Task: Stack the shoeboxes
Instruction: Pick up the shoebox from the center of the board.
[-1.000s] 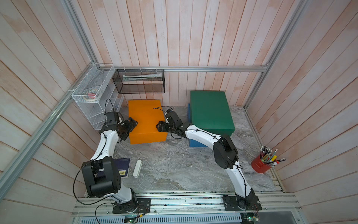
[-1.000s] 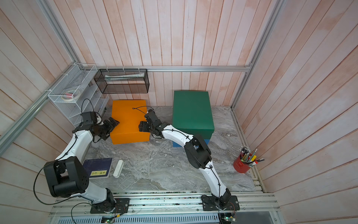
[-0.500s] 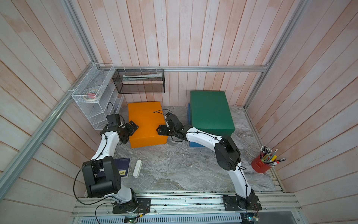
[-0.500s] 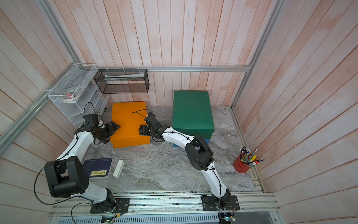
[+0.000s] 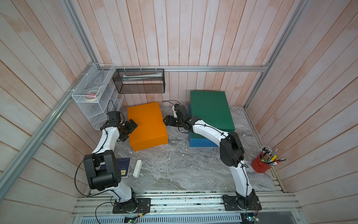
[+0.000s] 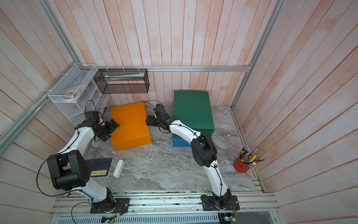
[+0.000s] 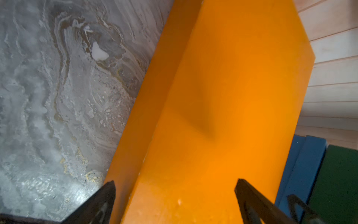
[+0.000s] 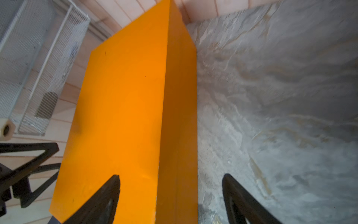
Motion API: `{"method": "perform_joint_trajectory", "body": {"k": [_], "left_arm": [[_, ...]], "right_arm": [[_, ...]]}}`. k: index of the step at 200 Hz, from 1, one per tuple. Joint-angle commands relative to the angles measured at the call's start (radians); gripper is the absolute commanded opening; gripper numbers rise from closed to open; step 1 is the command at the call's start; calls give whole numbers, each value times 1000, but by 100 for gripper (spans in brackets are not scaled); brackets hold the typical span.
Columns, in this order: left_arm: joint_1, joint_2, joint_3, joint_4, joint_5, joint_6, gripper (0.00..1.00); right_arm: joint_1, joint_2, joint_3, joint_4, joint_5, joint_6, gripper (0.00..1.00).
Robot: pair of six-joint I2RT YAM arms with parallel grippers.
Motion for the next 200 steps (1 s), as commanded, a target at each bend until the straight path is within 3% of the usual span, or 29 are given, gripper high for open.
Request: {"method": "perform_joint_trajectory", "body": {"k": [1, 106, 158, 200], "left_arm": [[11, 44, 55, 9, -4, 15, 100], [31, 238, 213, 46, 40, 7, 100], [31, 291, 211, 87, 112, -3, 100], [24, 278, 177, 103, 141, -9, 100]], "right_arm": [[1, 46, 74, -46, 0, -23, 84], [24, 359, 525, -230, 10, 11, 84], [49, 382, 505, -213, -11, 24, 84], [101, 329, 374, -160, -35, 36, 83]]}}
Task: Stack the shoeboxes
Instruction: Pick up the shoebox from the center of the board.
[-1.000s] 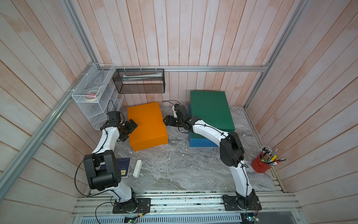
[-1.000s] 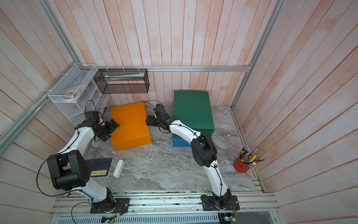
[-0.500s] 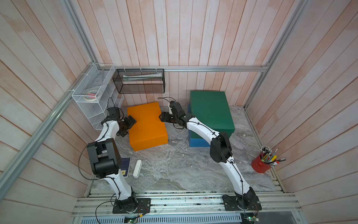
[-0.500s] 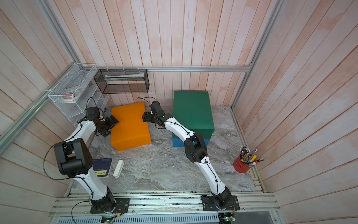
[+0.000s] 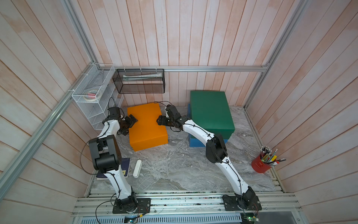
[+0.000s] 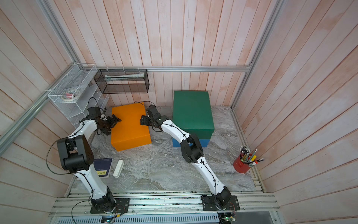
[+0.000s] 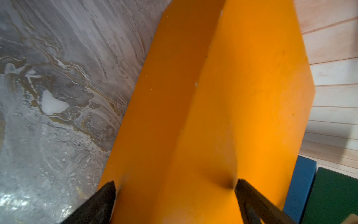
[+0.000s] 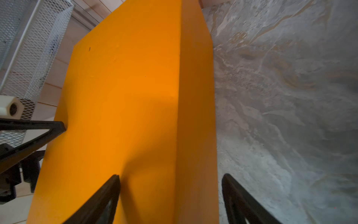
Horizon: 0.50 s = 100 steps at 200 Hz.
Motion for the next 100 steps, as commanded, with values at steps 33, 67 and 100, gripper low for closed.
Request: {"method": "perform_joint_trajectory", "body": {"k": [33, 67, 100], "left_arm": [[-10, -42, -64, 21, 36, 4, 100], [-12, -64, -108, 37, 42, 6, 100], [-39, -33, -76, 37, 63, -9, 100]], "right_arm": [[72, -130, -257, 69, -49, 25, 83], [78, -305, -582, 260, -58, 96, 83], [71, -339, -632, 265, -37, 89, 83]]}}
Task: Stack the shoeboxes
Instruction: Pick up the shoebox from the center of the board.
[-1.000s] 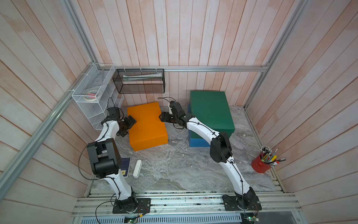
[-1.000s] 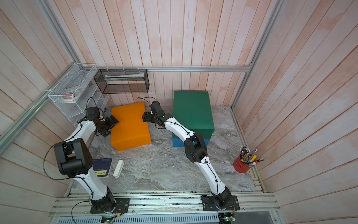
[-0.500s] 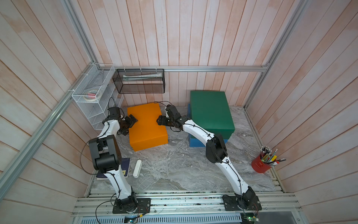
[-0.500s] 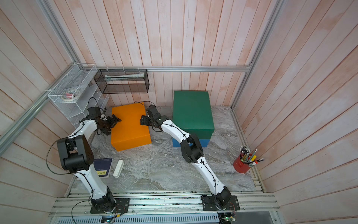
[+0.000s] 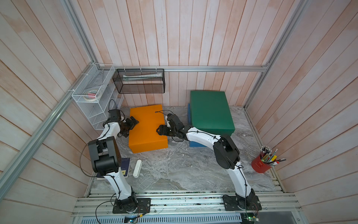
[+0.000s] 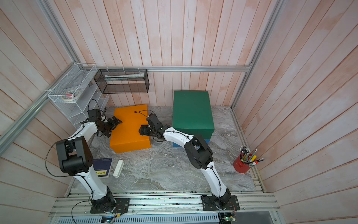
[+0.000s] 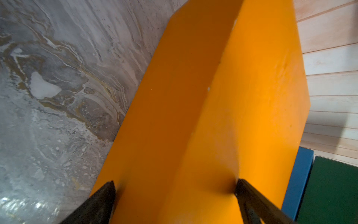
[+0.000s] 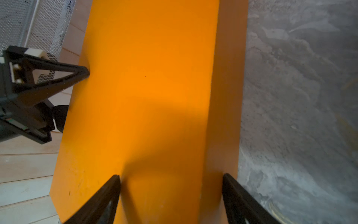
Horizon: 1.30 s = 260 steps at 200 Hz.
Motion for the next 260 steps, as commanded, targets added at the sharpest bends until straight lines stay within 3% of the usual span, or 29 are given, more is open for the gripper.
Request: {"method": "perform_joint_trajectory", "body": {"k": [1, 80, 137, 194, 260], "left_arm": [[-31, 15, 14, -8, 36, -12, 100], [-39, 110, 187, -102, -13, 29, 100], [-46, 120, 124, -60, 34, 17, 100], [-86, 82, 69, -24, 69, 1, 100], [-89, -14, 70, -23, 89, -16, 89]], "right_arm": [[4, 0, -23, 8, -8, 5, 83], [-66, 98, 128, -41, 10, -12, 83], [-56, 252, 345, -130, -81, -34, 83], [-25, 245, 337, -54, -147, -25, 81], [-23, 125, 232, 23, -145, -22, 74]]}}
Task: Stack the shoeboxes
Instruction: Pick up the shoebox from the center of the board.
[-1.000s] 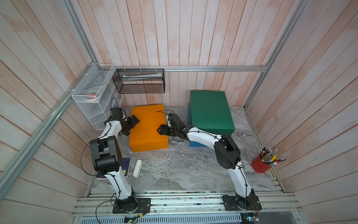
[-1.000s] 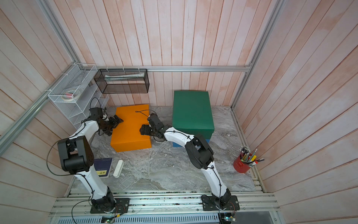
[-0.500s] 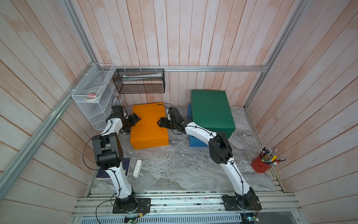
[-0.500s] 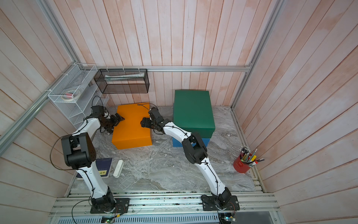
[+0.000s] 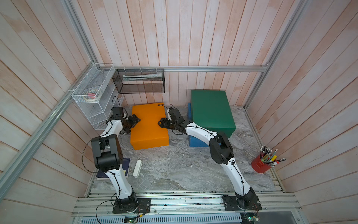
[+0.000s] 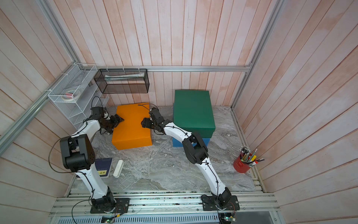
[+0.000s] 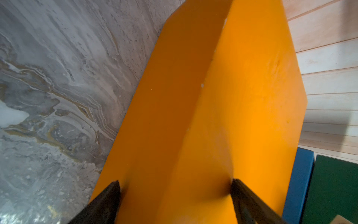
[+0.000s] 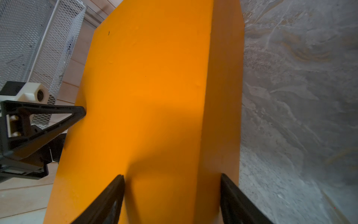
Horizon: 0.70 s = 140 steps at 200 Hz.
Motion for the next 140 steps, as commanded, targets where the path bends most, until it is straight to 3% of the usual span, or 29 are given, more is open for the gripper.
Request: {"method": "perform_joint_trajectory", "body": {"k": [1, 140], "left_arm": [[-52, -62, 0, -37, 105, -25, 89], [-57, -216, 88, -116, 137, -69, 89]], "right_arm": [[53, -49, -27, 45, -110, -8, 74], [60, -183, 5, -36, -88, -52, 74]]}}
